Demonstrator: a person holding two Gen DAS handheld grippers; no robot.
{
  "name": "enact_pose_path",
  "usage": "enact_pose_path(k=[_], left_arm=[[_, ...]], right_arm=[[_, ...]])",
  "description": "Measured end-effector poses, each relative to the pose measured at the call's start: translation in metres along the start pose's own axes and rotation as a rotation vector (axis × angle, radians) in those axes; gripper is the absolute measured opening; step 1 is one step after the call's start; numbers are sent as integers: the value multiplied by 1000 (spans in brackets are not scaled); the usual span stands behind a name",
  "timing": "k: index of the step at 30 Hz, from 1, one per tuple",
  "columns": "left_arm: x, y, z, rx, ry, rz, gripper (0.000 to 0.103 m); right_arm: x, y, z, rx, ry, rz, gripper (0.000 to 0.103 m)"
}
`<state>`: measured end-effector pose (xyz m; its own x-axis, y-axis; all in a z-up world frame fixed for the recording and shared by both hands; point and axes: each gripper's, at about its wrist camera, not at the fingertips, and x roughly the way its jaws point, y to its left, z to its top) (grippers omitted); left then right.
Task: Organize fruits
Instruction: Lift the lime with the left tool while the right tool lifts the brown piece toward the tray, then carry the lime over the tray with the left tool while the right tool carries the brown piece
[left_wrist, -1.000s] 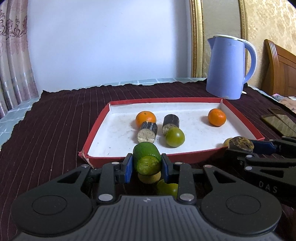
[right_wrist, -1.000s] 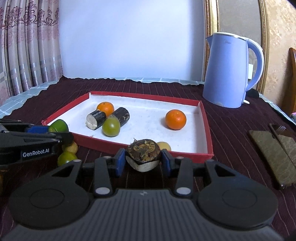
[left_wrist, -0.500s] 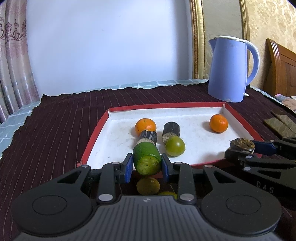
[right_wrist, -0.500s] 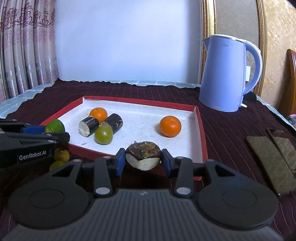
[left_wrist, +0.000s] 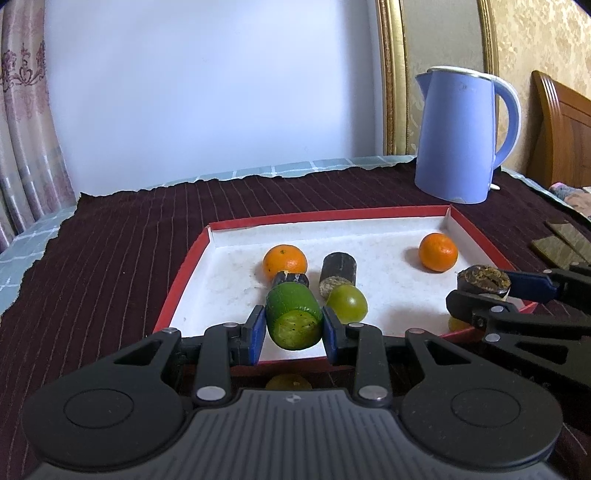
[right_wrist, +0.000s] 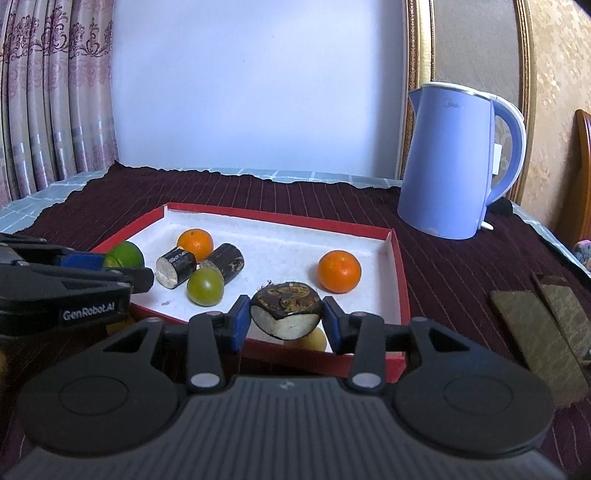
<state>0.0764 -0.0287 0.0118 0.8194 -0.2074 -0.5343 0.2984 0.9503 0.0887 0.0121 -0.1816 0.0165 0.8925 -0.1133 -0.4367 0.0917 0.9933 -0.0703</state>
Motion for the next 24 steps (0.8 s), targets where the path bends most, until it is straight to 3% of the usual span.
enact_pose_path(k=[24], left_arm=[[27, -8, 23, 29, 22, 64, 31]], right_arm=[[24, -2, 24, -25, 1, -11, 39]])
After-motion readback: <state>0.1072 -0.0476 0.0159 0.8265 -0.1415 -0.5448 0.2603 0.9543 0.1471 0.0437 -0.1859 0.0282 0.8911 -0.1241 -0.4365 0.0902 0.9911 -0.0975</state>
